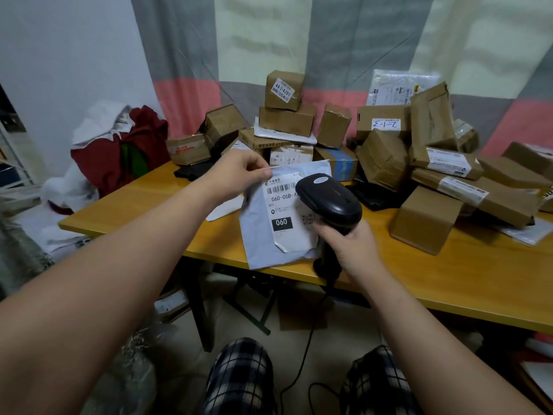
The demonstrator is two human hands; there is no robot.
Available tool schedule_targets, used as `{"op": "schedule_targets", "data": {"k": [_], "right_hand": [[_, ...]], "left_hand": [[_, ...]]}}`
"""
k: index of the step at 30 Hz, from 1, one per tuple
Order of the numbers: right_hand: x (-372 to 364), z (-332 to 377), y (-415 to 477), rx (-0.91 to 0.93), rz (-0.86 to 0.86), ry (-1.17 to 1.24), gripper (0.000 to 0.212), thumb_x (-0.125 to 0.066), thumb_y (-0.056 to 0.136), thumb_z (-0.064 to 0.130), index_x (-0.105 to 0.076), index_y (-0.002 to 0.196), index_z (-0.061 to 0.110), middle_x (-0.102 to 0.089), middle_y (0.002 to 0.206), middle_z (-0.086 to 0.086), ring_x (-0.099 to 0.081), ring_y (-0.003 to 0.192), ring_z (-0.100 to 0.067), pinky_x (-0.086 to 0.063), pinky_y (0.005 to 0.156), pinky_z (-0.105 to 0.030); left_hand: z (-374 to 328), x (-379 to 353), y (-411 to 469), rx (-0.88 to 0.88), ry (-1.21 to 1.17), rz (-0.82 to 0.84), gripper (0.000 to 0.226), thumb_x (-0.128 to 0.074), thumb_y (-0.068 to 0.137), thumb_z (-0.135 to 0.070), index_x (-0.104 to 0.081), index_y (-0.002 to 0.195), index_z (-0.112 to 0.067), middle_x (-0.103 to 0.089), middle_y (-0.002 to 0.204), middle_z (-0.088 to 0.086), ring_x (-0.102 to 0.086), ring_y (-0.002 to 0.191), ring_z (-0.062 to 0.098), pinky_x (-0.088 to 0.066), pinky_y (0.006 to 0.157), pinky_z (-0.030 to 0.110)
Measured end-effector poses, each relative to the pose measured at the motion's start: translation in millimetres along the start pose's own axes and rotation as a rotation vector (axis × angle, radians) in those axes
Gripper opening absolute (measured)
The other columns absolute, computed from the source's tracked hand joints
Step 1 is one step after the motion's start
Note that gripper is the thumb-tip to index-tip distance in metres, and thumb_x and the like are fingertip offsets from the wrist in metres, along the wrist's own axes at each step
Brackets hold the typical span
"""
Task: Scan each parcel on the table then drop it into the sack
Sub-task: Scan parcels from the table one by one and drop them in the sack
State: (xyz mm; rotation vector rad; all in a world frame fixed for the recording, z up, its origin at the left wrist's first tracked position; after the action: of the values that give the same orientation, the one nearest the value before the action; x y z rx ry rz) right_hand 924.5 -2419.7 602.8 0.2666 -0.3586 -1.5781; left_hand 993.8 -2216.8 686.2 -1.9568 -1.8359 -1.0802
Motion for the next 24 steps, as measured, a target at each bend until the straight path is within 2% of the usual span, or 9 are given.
{"op": "schedule_targets", "data": {"k": [2, 4, 6, 8, 11, 15, 18, 24], "right_hand": [[0, 1, 2, 0.007, -0.084, -0.066, 0.039, -0.074, 0.081, 0.008, -0.059, 0.115, 0.020, -0.064, 0.111, 0.004, -0.060, 0.105, -0.003, -0.047, 0.081, -0.011], [0, 6, 3, 0.031, -0.180, -0.188, 0.040, -0.077, 0.079, 0.017, -0.055, 0.111, 0.025, -0.061, 0.112, 0.002, -0.056, 0.105, -0.007, -0.045, 0.085, -0.018], [-4, 13, 4, 0.010, -0.172, -0.279, 0.026, -0.076, 0.080, 0.024, -0.060, 0.100, 0.025, -0.065, 0.097, 0.004, -0.059, 0.095, -0.009, -0.044, 0.075, -0.018], [-10, 17, 2, -0.005, -0.128, -0.332, 0.013, -0.074, 0.081, 0.029, -0.064, 0.087, 0.023, -0.064, 0.075, 0.008, -0.061, 0.078, -0.009, -0.042, 0.063, -0.019], [-17, 19, -1, 0.018, -0.137, -0.425, 0.019, -0.074, 0.079, 0.036, -0.067, 0.083, 0.019, -0.064, 0.069, 0.006, -0.062, 0.071, -0.011, -0.043, 0.058, -0.024], [-21, 17, -6, 0.024, -0.144, -0.466, 0.027, -0.073, 0.078, 0.039, -0.070, 0.086, 0.014, -0.067, 0.073, 0.002, -0.061, 0.072, -0.011, -0.045, 0.061, -0.028], [-22, 13, -9, 0.025, -0.148, -0.446, 0.025, -0.073, 0.078, 0.038, -0.068, 0.077, 0.013, -0.063, 0.064, 0.004, -0.060, 0.066, -0.012, -0.042, 0.056, -0.026], [-21, 14, -10, 0.010, -0.135, -0.459, 0.022, -0.071, 0.081, 0.034, -0.067, 0.074, 0.014, -0.062, 0.063, 0.003, -0.059, 0.066, -0.010, -0.041, 0.054, -0.023]], "left_hand": [[-5, 1, 2, -0.074, 0.080, -0.068, 0.011, -0.063, 0.092, -0.022, -0.063, 0.083, -0.017, -0.060, 0.079, -0.004, -0.055, 0.076, 0.012, -0.044, 0.067, 0.027], [-11, 1, 3, -0.150, 0.134, -0.137, 0.009, -0.063, 0.092, -0.021, -0.063, 0.084, -0.018, -0.060, 0.081, -0.004, -0.054, 0.079, 0.010, -0.038, 0.065, 0.022], [-11, 0, 5, -0.168, 0.170, -0.167, 0.008, -0.063, 0.092, -0.021, -0.067, 0.087, -0.017, -0.062, 0.084, -0.004, -0.054, 0.082, 0.009, -0.035, 0.063, 0.018], [-7, -2, 7, -0.155, 0.189, -0.180, 0.011, -0.063, 0.092, -0.023, -0.070, 0.093, -0.014, -0.062, 0.088, -0.004, -0.055, 0.088, 0.010, -0.036, 0.070, 0.020], [1, -3, 10, -0.108, 0.172, -0.183, 0.009, -0.064, 0.091, -0.024, -0.069, 0.093, -0.017, -0.063, 0.092, -0.003, -0.057, 0.094, 0.013, -0.040, 0.077, 0.025], [9, 0, 12, -0.068, 0.112, -0.199, 0.008, -0.066, 0.090, -0.023, -0.070, 0.088, -0.016, -0.068, 0.095, 0.002, -0.062, 0.097, 0.018, -0.046, 0.080, 0.029], [9, 3, 13, -0.063, 0.104, -0.203, 0.011, -0.068, 0.089, -0.023, -0.073, 0.090, -0.013, -0.070, 0.097, 0.005, -0.062, 0.098, 0.018, -0.050, 0.085, 0.034], [8, 3, 11, -0.039, 0.077, -0.203, 0.017, -0.066, 0.090, -0.024, -0.072, 0.101, -0.013, -0.065, 0.096, -0.001, -0.060, 0.097, 0.014, -0.052, 0.082, 0.030]]}}
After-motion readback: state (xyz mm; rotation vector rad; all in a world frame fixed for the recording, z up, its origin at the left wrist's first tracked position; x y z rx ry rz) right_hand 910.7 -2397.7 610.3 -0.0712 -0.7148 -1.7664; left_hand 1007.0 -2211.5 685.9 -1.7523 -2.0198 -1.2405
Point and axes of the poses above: each hand's wrist, its own y-axis towards the middle knuckle, its own x-axis out of the back of the hand, z = x × y, the point moved 4 cm from there along y, towards the middle knuckle
